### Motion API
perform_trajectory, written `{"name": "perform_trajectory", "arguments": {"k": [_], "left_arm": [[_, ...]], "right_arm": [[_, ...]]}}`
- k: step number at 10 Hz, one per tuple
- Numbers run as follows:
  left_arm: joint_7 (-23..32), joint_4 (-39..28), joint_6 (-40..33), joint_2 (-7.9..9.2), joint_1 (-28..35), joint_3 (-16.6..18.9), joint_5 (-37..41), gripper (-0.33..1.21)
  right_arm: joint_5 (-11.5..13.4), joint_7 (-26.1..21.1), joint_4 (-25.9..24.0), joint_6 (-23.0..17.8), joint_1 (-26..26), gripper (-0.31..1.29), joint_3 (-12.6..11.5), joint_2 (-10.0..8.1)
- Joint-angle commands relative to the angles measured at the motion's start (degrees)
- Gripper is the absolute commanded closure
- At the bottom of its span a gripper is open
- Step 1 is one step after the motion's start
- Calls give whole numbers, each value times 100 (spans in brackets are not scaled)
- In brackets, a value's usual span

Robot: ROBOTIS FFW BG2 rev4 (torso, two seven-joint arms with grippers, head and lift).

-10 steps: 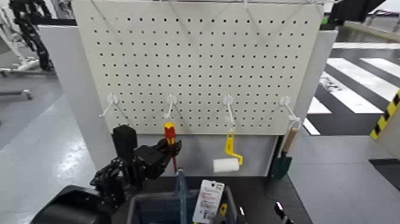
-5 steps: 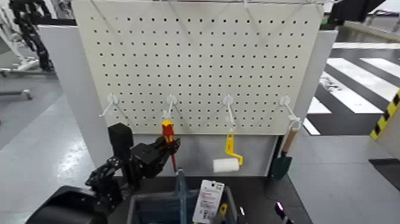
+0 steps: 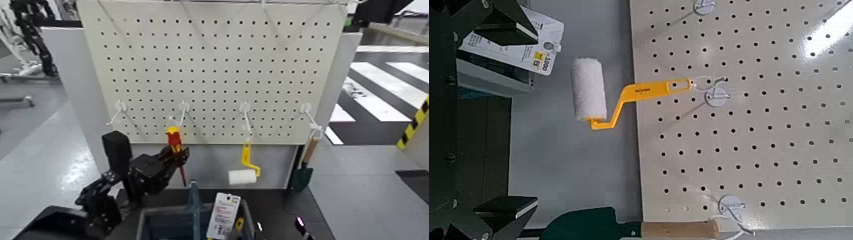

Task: Put the red screwdriver into the crate.

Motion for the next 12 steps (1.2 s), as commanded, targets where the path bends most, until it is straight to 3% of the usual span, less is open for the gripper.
{"name": "perform_trajectory", "arguments": {"k": [1, 5, 7, 12], "left_arm": [[5, -615, 485, -43, 297, 337, -106, 118], [66, -1186, 1057, -43, 745, 689, 166, 118], [-4, -1221, 1303, -140, 991, 909, 421, 118], [-162, -756, 1584, -96, 1272, 1023, 1265, 118]], "right_arm": [[0, -1, 0, 9, 7, 16, -7, 8], [-9, -1, 0, -8, 16, 16, -16, 26], [-18, -1, 0, -26, 16, 16, -25, 26], [-18, -1, 0, -17, 16, 16, -16, 17]]}}
